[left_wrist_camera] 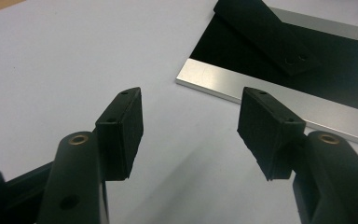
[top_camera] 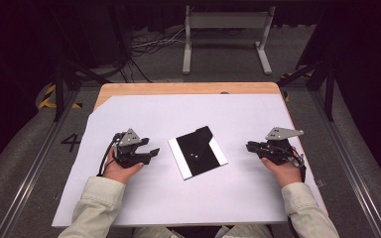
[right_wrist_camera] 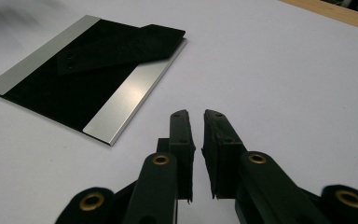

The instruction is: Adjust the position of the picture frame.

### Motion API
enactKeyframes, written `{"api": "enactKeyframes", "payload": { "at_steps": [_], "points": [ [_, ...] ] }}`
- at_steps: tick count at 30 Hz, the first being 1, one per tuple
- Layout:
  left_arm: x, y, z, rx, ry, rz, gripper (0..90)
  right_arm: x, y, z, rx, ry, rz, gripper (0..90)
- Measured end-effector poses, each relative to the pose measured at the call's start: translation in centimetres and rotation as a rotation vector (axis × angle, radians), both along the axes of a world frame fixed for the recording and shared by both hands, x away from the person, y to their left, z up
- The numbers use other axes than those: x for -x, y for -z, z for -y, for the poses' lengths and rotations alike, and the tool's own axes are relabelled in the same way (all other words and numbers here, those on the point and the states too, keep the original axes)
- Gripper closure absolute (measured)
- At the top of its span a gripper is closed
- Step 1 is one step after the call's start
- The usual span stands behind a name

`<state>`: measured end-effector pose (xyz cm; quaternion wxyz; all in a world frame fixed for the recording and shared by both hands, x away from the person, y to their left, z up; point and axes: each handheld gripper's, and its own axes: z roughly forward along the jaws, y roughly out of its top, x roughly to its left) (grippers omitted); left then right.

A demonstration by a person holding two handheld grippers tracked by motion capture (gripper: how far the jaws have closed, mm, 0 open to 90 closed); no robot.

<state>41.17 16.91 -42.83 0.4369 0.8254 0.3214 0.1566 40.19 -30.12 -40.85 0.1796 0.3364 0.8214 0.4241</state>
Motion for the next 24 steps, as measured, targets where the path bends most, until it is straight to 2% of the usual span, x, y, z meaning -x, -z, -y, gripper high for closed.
{"api": "enactKeyframes", "payload": {
  "at_steps": [5,8,13,18,24],
  "points": [
    [0.1,-0.1,0.1,-0.013,0.018,0.002,41.9,0.1,-0.2,0.0,-0.006,-0.011,-0.002,85.0],
    [0.1,-0.2,0.2,-0.007,0.022,-0.002,42.4,0.1,-0.4,-0.4,0.0,-0.024,-0.007,87.9],
    [0.1,-0.3,0.2,-0.021,0.033,-0.006,42.5,0.0,-0.6,-0.9,0.009,-0.034,-0.03,89.6],
    [0.2,-0.5,0.1,-0.023,0.041,-0.031,43.3,-0.2,-0.9,-1.5,0.049,-0.047,-0.083,89.6],
    [0.3,-0.5,0.2,-0.028,0.057,-0.044,43.3,-0.2,-1.0,-2.3,0.068,-0.075,-0.096,89.6]
  ]
}}
